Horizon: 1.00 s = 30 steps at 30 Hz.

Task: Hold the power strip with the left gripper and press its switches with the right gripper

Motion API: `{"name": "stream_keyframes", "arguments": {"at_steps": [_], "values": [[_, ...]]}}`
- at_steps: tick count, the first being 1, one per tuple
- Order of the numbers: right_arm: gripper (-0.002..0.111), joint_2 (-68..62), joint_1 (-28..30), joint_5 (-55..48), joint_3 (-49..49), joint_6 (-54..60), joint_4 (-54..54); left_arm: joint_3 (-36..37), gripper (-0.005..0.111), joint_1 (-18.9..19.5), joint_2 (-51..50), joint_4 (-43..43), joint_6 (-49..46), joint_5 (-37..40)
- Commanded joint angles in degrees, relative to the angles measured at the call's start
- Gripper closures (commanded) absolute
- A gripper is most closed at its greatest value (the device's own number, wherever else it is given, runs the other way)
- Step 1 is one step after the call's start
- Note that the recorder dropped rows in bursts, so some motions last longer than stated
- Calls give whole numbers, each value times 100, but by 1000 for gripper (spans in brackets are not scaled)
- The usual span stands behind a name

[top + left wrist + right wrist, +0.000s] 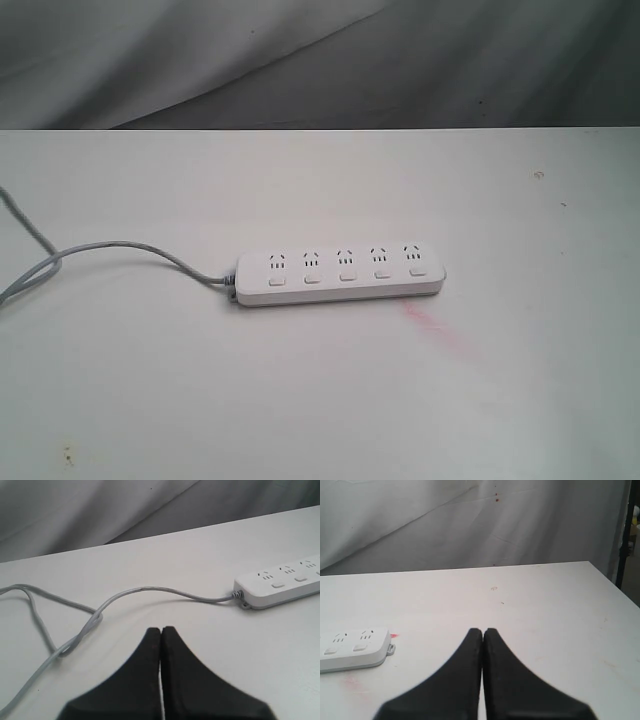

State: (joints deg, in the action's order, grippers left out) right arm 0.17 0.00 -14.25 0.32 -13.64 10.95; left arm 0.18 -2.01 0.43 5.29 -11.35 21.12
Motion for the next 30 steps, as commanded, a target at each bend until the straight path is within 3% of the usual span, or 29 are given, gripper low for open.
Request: {"name": "stream_keyframes", "arguments": {"at_steps": [1, 5, 15, 24, 27, 30], "values": [[108, -17, 0, 19, -32, -28, -25, -18, 107, 9, -43, -365, -109, -221], [108, -17, 0, 19, -32, -28, -25, -18, 107, 9, -43, -738, -109, -808], [108, -17, 0, 19, -32, -28, -25, -18, 107, 9, -43, -686, -4, -2190], [108, -17, 0, 19, -32, -28, -25, -18, 107, 9, -43, 675, 2194, -3353], [108, -17, 0, 19, -32, -28, -25, -18, 107, 9, -43, 675, 2979, -3463], [108, -17, 0, 19, -32, -28, -25, -65, 107, 9, -43, 665, 3269, -3091]]}}
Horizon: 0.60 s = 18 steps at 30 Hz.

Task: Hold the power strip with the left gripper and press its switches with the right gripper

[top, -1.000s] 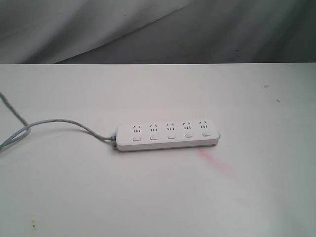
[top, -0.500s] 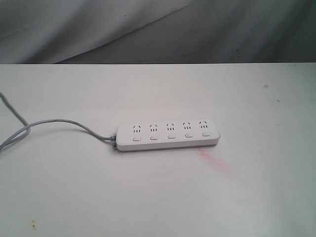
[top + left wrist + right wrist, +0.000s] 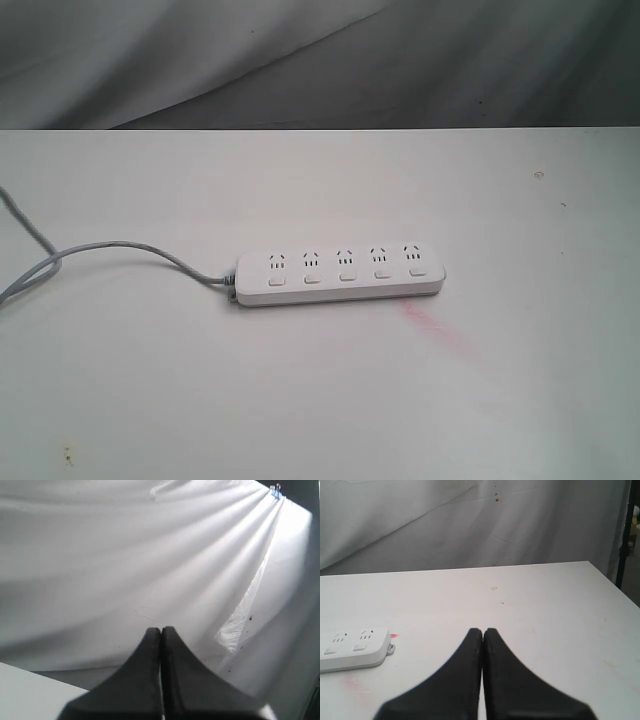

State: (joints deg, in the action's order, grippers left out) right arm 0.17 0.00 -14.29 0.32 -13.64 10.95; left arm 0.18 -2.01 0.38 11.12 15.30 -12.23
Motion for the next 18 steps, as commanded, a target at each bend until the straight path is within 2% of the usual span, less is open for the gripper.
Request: {"name": "stream_keyframes", "arguments": {"at_steps": [1, 6, 13, 18], "values": [[108, -17, 0, 23, -32, -28, -25, -125, 107, 9, -38, 83, 618, 447], [108, -17, 0, 23, -32, -28, -25, -688, 107, 9, -113, 83, 631, 1347], [108, -17, 0, 23, -32, -28, -25, -1948, 107, 9, -1279, 83, 444, 2120], [108, -17, 0, 23, -32, -28, -25, -3297, 107, 9, -2621, 83, -812, 3447]]}}
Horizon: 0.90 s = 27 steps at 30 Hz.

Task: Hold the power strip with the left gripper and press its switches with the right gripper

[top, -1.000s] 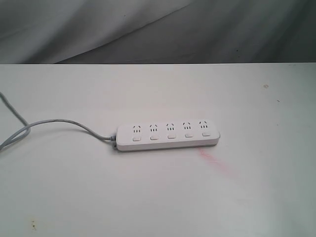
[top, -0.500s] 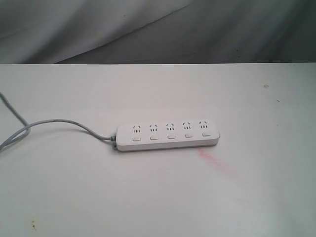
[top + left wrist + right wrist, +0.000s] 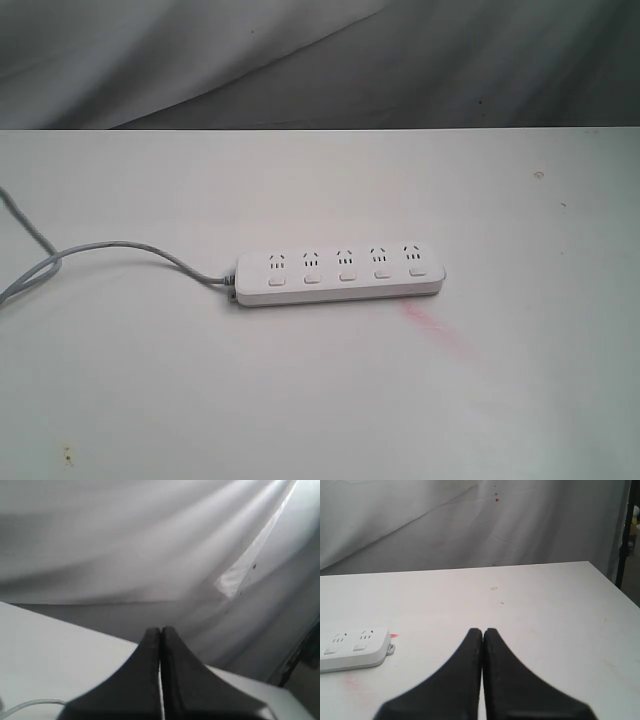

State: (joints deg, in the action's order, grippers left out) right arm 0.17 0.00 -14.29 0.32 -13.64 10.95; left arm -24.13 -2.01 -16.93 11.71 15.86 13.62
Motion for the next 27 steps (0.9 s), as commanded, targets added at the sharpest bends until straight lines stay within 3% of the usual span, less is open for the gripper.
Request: {"name": "stream_keyframes", "arguments": {"at_steps": [1, 6, 12, 22, 27], "values": [[108, -17, 0, 23, -32, -28, -25, -1159, 107, 9, -1167, 23, -1036, 1103], [108, -17, 0, 23, -32, -28, -25, -2424, 107, 9, -2341, 35, -1805, 2031], [108, -17, 0, 23, -32, -28, -25, -3664, 107, 9, -3708, 537, -3377, 3239], [108, -17, 0, 23, -32, -28, -25, -3956, 107, 9, -5085, 641, -5125, 3237], [108, -17, 0, 23, -32, -28, -25, -3956, 107, -1, -5703, 1472, -6764, 3475]]}}
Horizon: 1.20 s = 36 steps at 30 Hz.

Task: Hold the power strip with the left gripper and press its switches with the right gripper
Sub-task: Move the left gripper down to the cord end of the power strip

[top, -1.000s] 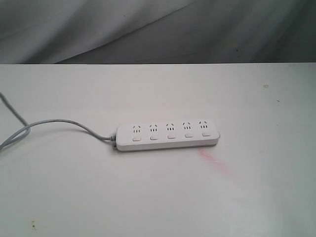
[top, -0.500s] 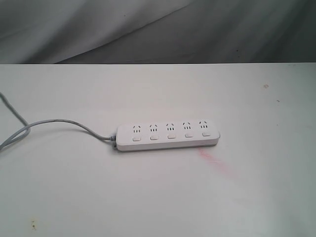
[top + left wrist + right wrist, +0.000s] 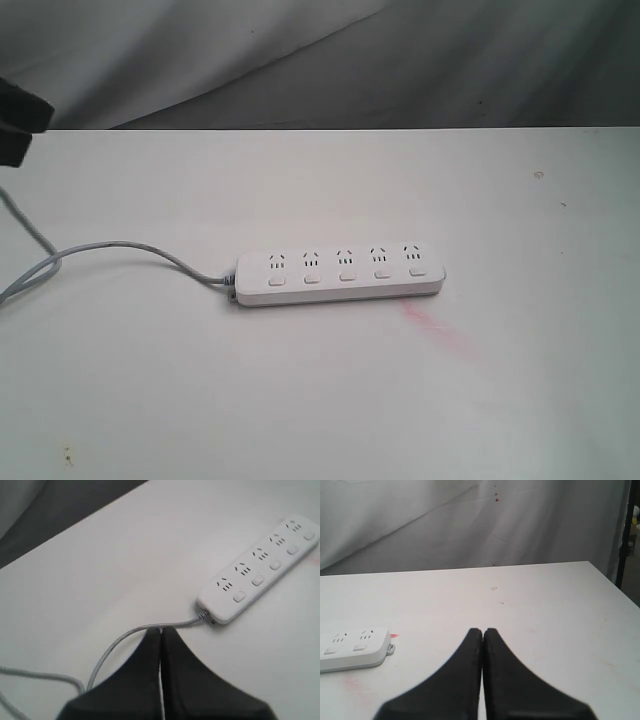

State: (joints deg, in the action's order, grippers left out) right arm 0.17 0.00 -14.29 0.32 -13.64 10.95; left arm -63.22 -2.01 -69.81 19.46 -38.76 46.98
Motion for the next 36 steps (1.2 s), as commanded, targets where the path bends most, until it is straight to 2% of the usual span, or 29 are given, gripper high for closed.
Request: {"name": "stream_keyframes", "arguments": {"at_steps": [1, 5, 7, 11, 14, 21, 22, 24, 26, 29, 32, 36], "values": [[108, -17, 0, 23, -32, -28, -25, -47, 107, -1, -521, 932, -1657, 177], [108, -17, 0, 23, -32, -28, -25, -47, 107, -37, -1120, 1729, -3452, 203], [108, -17, 0, 23, -32, -28, -25, -47, 107, -167, -1586, 1784, -4328, 126], [108, -17, 0, 23, -32, -28, -25, -47, 107, -293, -2287, 1897, -4937, 13], [108, -17, 0, 23, -32, -28, -25, -47, 107, -319, -2790, 2070, -5036, -217], [108, -17, 0, 23, -32, -28, -25, -47, 102, -319, -3025, 2185, -5036, -363], [108, -17, 0, 23, -32, -28, -25, -47, 99, -319, -3025, 2235, -5051, -363], [108, -17, 0, 23, -32, -28, -25, -47, 86, -319, -3025, 2524, -5263, -314], [108, -17, 0, 23, -32, -28, -25, -47, 61, -319, -3025, 2900, -5673, -314], [108, -17, 0, 23, -32, -28, -25, -47, 34, -319, -3025, 3101, -5764, -325], [108, -17, 0, 23, -32, -28, -25, -36, 24, -319, -3025, 3119, -5764, -325], [108, -17, 0, 23, -32, -28, -25, -36, 24, -319, -3028, 3129, -5722, -325]]}}
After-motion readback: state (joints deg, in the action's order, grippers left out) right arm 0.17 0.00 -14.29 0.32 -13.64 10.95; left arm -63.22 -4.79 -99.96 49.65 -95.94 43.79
